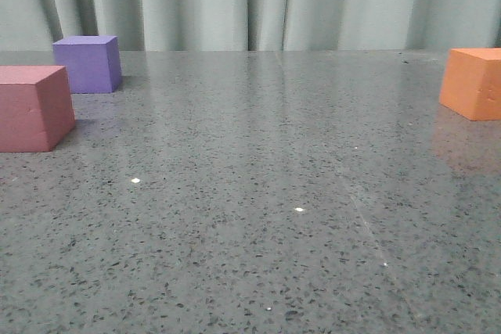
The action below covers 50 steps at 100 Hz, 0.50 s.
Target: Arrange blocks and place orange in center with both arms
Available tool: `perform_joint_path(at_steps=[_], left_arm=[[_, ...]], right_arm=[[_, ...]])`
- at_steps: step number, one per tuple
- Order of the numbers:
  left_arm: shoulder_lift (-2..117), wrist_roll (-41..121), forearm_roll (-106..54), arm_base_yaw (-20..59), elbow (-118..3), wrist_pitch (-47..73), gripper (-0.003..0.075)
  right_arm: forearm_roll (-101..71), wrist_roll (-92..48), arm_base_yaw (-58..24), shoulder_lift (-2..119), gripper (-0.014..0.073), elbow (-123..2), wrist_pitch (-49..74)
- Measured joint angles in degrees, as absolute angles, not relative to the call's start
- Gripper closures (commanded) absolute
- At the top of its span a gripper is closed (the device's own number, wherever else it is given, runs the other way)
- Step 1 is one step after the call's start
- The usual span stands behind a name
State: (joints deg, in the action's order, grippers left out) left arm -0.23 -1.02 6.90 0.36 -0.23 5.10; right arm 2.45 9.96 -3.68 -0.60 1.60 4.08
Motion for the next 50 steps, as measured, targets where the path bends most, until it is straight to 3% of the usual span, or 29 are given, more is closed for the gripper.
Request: perform_joint_path(at_steps=[34,50], left_arm=[[-0.23,-1.02,6.62,0.36,-0.23,1.64,0.0739],[-0.23,-1.02,2.92,0.36,-2.37,7.15,0.0739]], right_arm=[[1.05,9.96,-3.68,-0.60,0.0661,1.46,1.56],[-1.68,9.96,-3.68,-0.60,0.0661,-4.13,6.02]])
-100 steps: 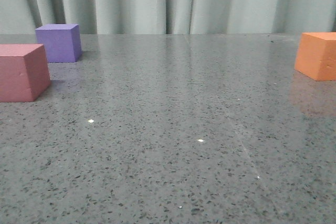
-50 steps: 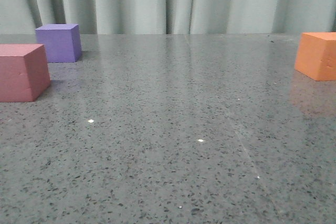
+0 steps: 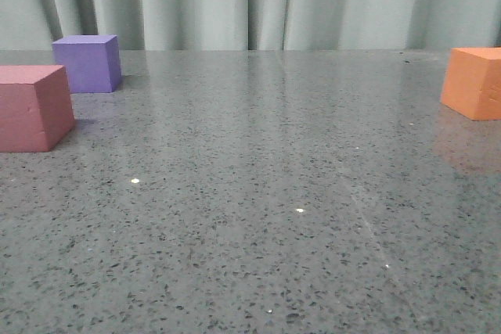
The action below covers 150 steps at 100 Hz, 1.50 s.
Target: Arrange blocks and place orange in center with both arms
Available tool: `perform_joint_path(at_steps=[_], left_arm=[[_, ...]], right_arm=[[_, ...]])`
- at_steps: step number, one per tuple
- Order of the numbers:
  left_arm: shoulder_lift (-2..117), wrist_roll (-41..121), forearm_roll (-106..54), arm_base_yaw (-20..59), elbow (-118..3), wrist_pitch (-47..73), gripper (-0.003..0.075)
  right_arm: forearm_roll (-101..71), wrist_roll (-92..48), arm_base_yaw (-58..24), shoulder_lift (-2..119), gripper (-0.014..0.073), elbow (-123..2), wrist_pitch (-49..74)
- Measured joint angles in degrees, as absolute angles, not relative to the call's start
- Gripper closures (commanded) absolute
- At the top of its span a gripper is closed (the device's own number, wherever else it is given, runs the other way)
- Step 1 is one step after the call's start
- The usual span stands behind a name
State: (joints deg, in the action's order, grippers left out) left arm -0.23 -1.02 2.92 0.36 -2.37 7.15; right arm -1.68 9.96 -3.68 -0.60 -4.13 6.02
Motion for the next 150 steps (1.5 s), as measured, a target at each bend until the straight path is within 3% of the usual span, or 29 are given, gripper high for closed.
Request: perform_joint_path(at_steps=[27,59,72,104,115,127,141,144,148,150], left_arm=[[11.00,-1.34,-0.37,0.12,-21.13,31.24,0.0739],[28.96,-1.46,-1.32,0.12,-41.82,56.80,0.0739],[32.22,-1.46,-1.60,0.12,-44.55,60.45,0.0739],[32.90,-1.46,-1.87,0.12,-44.80,61.91,0.0739],[32.90,-1.46,-1.87,0.12,-44.80,62.03,0.0722],[32.90,-0.61,-1.87,0.12,-44.80,62.11,0.0566],[32.90,0.00,-1.87,0.12,-44.80,62.15,0.0234],[32.90,0.00,-1.87,0.12,-44.80,62.15,0.0112],[32.90,0.00,-1.87,0.12,-44.80,62.15,0.0087],[32.90,0.00,-1.87,0.12,-44.80,62.15,0.0037]], right_arm=[[-2.18,9.96,-3.68,7.49,0.0661,-20.88,23.26],[-2.89,9.96,-3.68,23.49,0.0661,-39.19,52.79],[-3.31,9.96,-3.68,27.03,0.0661,-42.25,59.00],[-3.42,9.96,-3.68,27.72,0.0660,-42.47,60.58],[-2.87,9.96,-3.68,27.72,0.0589,-42.47,60.58],[-1.40,9.96,-3.68,27.72,0.0370,-42.47,60.47],[-1.14,9.96,-3.68,27.72,0.0051,-42.47,60.13],[-1.04,9.96,-3.68,27.72,-0.0026,-42.47,60.01],[-1.04,9.96,-3.68,27.72,-0.0050,-42.47,59.76],[-1.04,9.96,-3.68,27.72,-0.0069,-42.47,59.62]])
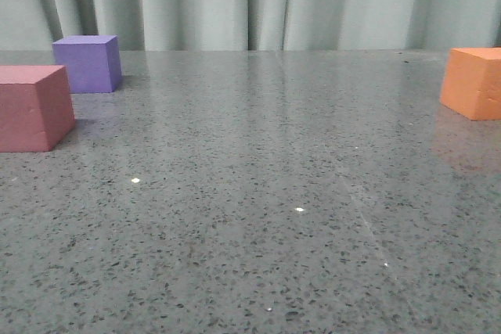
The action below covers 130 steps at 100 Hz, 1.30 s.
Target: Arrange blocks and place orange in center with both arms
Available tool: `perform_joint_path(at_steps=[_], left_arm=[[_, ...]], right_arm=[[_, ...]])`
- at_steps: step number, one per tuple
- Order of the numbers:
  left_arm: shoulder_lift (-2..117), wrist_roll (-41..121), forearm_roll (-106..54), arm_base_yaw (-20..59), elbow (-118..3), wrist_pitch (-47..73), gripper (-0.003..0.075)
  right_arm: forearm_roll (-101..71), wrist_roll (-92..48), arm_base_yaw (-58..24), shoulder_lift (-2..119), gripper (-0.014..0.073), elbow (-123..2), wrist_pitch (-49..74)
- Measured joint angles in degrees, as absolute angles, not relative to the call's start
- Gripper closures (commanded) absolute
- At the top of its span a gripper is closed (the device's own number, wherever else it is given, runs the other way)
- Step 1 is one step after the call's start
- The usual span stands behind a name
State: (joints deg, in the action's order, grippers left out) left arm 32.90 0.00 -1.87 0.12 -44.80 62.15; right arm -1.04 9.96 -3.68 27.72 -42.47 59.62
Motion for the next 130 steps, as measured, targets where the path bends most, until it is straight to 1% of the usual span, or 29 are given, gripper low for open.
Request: perform_joint_path(at_steps=[6,35,57,80,106,130], left_arm=[[32.90,0.00,-1.87,0.12,-44.80,62.24,0.0010],[32.90,0.00,-1.87,0.12,-44.80,63.11,0.0111],[32.90,0.00,-1.87,0.12,-44.80,63.47,0.0150],[32.90,0.00,-1.87,0.12,-44.80,63.55,0.0155],[32.90,0.00,-1.87,0.12,-44.80,63.60,0.0155],[32.90,0.00,-1.87,0.12,-44.80,63.60,0.0155]], right_arm=[[-1.04,9.96,-3.68,27.72,-0.0059,-42.47,59.09],[-1.04,9.96,-3.68,27.72,-0.0057,-42.47,56.84],[-1.04,9.12,-3.68,29.83,-0.0057,-43.17,55.86],[-1.04,7.20,-3.68,42.05,-0.0057,-49.81,54.69],[-1.04,6.40,-3.68,59.08,-0.0057,-61.36,52.73],[-1.04,5.41,-3.68,71.91,-0.0057,-70.13,52.64]])
